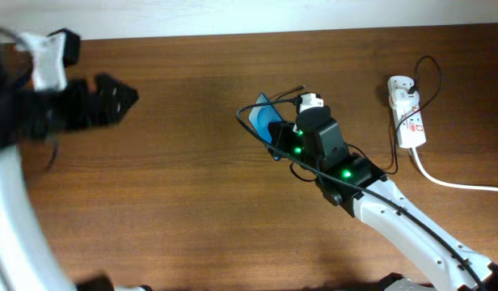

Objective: Plug charger to phone and switch on socket

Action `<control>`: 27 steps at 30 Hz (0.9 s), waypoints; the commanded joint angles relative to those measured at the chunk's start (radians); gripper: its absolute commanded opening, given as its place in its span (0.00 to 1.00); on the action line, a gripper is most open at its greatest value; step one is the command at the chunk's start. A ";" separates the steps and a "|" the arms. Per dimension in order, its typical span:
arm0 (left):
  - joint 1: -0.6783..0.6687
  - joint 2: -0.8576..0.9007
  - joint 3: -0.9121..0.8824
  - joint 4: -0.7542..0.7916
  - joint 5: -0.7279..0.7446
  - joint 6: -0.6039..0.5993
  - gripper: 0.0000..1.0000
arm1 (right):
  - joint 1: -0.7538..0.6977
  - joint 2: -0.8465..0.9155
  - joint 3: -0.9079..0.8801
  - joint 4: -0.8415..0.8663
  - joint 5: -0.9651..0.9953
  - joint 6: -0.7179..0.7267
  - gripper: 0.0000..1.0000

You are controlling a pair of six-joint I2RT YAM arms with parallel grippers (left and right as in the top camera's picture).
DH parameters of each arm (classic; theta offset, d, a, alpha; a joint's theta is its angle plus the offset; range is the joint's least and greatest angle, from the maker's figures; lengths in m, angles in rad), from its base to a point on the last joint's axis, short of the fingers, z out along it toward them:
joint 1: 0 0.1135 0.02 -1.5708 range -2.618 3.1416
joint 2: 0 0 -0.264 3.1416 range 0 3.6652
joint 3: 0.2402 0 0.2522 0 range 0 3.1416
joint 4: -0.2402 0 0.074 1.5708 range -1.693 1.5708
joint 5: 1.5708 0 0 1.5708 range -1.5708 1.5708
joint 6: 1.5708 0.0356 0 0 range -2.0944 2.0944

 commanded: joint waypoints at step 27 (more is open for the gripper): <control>-0.093 -0.148 -1.560 1.499 0.557 -1.343 0.99 | 0.000 -0.050 0.011 0.016 -0.062 0.620 0.04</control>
